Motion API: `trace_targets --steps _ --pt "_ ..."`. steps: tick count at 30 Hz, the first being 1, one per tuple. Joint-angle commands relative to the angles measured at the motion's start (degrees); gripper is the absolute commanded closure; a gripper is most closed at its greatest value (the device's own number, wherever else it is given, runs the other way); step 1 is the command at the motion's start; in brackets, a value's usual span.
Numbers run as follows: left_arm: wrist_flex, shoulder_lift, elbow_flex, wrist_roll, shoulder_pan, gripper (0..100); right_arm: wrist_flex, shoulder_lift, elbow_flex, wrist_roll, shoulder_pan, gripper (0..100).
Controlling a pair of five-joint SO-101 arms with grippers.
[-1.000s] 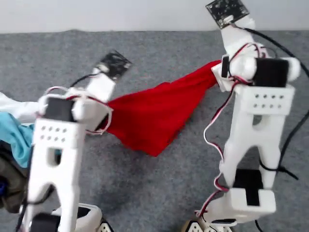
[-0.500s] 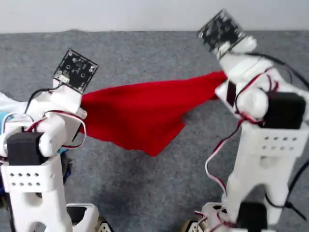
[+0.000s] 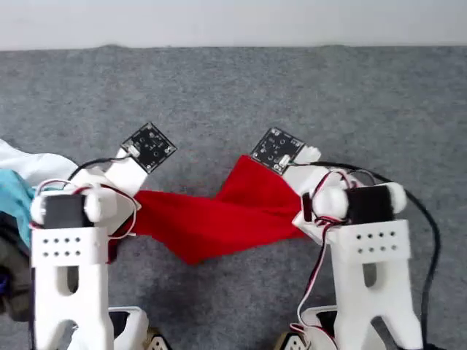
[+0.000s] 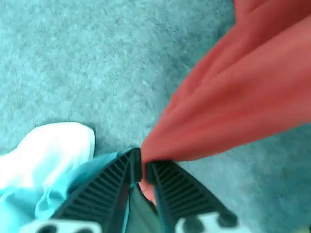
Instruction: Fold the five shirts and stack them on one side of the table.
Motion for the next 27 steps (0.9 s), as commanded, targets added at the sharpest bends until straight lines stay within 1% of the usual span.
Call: trace_targets --steps 1,3,5,8,9,12,13,16,20,23,27 --pt "-15.5 -0.9 8.7 -1.1 -0.1 99 -11.6 -1.4 7.2 0.4 0.3 98.8" --pt "-22.1 0.5 14.0 -1.1 -0.1 98 -17.4 -1.3 12.0 0.4 0.3 98.8" --pt "-26.6 3.4 17.5 -1.1 -0.1 98 -21.6 -1.3 16.1 0.4 0.3 98.8" --pt "-28.2 8.0 17.5 -0.5 -0.5 90 -24.0 -1.3 19.4 0.4 0.4 98.8" --pt "-27.6 8.9 16.2 1.2 -0.5 86 -24.0 -1.3 19.8 0.4 0.4 98.8" --pt "-21.7 9.1 9.5 10.6 -0.1 79 -23.9 -1.4 20.2 0.4 0.6 98.9" --pt "-18.9 9.1 6.3 12.0 0.0 78 -23.9 -1.4 20.2 0.3 1.0 98.9" --pt "-10.7 9.1 -3.2 12.5 2.4 78 -24.3 -1.4 20.2 -0.5 2.4 98.9" --pt "0.4 9.1 -13.7 12.6 7.9 78 -24.0 -1.4 20.2 -1.3 3.6 98.9" --pt "8.5 9.1 -17.6 12.5 14.5 79 -24.5 -1.4 20.2 -1.3 4.5 98.9" --pt "15.4 9.5 -17.5 12.5 25.0 88 -24.5 -1.4 20.2 -1.4 4.8 98.9"
